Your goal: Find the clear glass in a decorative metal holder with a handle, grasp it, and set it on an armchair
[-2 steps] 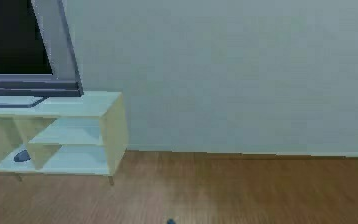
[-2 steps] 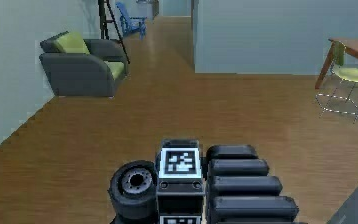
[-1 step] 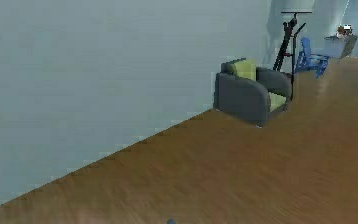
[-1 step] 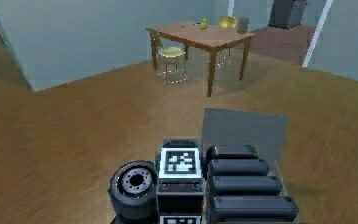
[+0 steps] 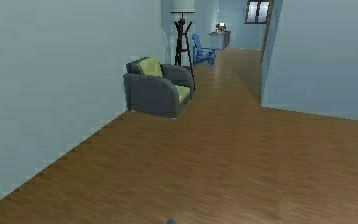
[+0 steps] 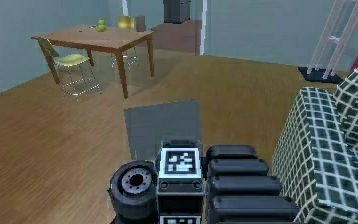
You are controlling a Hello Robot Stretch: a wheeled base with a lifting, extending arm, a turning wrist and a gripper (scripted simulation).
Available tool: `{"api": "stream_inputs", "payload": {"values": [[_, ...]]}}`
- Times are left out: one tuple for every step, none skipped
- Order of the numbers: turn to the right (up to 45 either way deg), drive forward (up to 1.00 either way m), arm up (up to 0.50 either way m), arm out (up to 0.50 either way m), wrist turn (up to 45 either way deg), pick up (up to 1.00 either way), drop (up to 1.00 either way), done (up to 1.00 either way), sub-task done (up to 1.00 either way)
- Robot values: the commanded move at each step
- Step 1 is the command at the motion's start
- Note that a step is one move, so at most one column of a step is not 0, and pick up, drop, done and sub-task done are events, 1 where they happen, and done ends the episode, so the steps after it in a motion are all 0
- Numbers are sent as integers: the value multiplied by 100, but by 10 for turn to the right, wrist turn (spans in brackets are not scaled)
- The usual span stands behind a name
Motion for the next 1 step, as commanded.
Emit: {"api": "stream_inputs", "payload": {"values": [[0,0,0,48,0,0,0,0,0]]}}
